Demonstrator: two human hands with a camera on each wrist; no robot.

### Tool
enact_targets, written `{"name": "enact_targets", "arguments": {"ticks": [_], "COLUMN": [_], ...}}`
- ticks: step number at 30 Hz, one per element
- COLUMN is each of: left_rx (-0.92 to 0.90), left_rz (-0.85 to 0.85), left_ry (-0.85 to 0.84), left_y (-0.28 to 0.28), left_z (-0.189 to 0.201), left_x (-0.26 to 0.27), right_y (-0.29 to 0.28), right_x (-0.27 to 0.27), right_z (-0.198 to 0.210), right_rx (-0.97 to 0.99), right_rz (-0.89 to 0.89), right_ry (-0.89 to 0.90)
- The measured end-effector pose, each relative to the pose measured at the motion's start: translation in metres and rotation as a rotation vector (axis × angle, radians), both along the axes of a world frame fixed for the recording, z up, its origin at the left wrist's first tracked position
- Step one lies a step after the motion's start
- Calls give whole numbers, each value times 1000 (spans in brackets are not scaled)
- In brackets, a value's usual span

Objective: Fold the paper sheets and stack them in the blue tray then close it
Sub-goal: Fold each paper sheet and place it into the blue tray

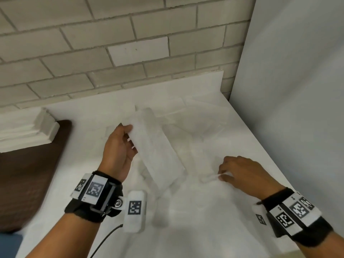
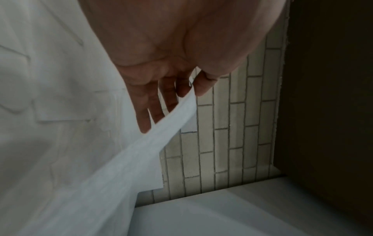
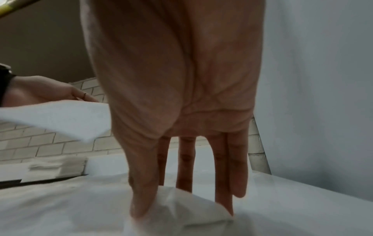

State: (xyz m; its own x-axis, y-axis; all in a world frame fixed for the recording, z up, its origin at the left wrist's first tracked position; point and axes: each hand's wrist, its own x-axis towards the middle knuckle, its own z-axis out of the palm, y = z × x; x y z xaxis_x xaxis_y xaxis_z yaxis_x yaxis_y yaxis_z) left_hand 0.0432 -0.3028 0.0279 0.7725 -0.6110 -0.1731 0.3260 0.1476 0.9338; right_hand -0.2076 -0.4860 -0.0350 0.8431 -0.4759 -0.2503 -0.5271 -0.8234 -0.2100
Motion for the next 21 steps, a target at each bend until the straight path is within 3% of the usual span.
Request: {"name": "enact_targets", "arguments": {"ticks": [3, 7, 9, 15, 18, 21], "left_rx": [-96, -121, -75, 27, 84, 131], "left_rz": [-34, -184, -272, -334, -277, -105], "left_ry": [-107, -158, -104, 141, 65, 38], "left_y": [-2, -20, -28, 4, 22, 35], "left_z": [12, 12, 3, -21, -31, -37], "left_x": [-3, -17, -37, -78, -81, -73], "right_y": [-1, 16, 26, 52, 69, 80], "right_x": [-6, 4, 22, 70, 81, 87], "right_z": [32, 88, 96, 61, 54, 51], "right_rx": [132, 802, 962, 568, 610, 823], "right_rz": [30, -3, -67, -240, -249, -353], "right_ry": [-135, -447, -539, -655, -670, -671]}}
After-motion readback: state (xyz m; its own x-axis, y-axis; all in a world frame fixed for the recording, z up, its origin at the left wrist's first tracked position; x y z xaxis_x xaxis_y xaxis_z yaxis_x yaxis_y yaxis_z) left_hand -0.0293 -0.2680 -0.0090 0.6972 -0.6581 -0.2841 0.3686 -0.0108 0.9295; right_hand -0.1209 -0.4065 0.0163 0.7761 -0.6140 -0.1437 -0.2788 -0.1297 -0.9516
